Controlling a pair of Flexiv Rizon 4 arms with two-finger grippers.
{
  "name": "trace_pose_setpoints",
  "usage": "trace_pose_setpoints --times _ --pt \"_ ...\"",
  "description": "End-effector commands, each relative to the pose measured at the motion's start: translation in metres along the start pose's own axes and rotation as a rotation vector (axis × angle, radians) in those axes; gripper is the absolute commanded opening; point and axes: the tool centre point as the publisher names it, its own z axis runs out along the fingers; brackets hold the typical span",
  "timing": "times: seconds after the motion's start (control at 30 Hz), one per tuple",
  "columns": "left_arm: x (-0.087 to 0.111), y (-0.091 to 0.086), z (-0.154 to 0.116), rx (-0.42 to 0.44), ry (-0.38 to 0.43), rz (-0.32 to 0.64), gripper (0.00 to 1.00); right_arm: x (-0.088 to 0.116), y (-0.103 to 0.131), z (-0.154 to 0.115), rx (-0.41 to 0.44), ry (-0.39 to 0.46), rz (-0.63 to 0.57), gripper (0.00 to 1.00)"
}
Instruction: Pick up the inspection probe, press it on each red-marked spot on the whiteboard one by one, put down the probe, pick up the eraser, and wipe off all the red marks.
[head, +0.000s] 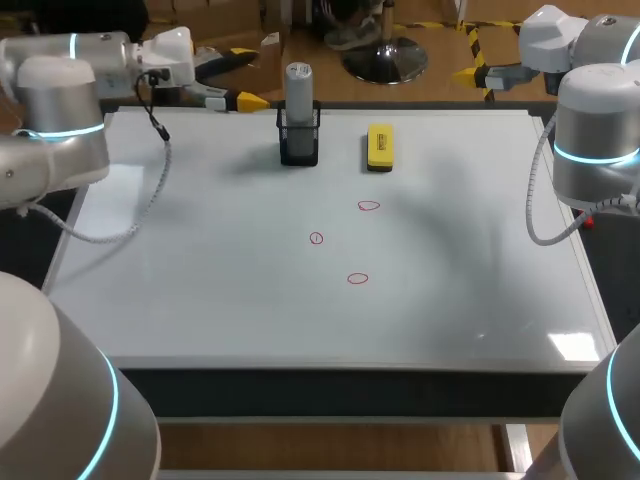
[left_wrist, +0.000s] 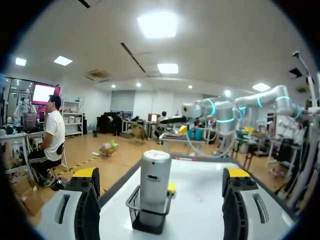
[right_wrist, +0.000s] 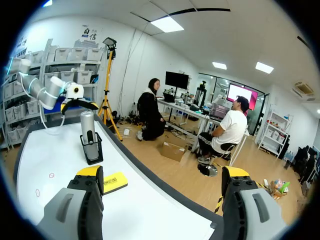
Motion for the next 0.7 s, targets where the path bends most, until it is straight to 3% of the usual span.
trace_pose_setpoints --times 0.03,0.7 --pt "-0.006 0.01 0.013 0.007 -0.006 -0.005 1.0 0.0 0.0 0.0 0.001 0.001 0.0 1.0" --pt "-0.008 0.036 0.065 0.016 0.009 -0.033 1.0 0.0 0.0 0.0 0.001 0.001 0.0 1.0"
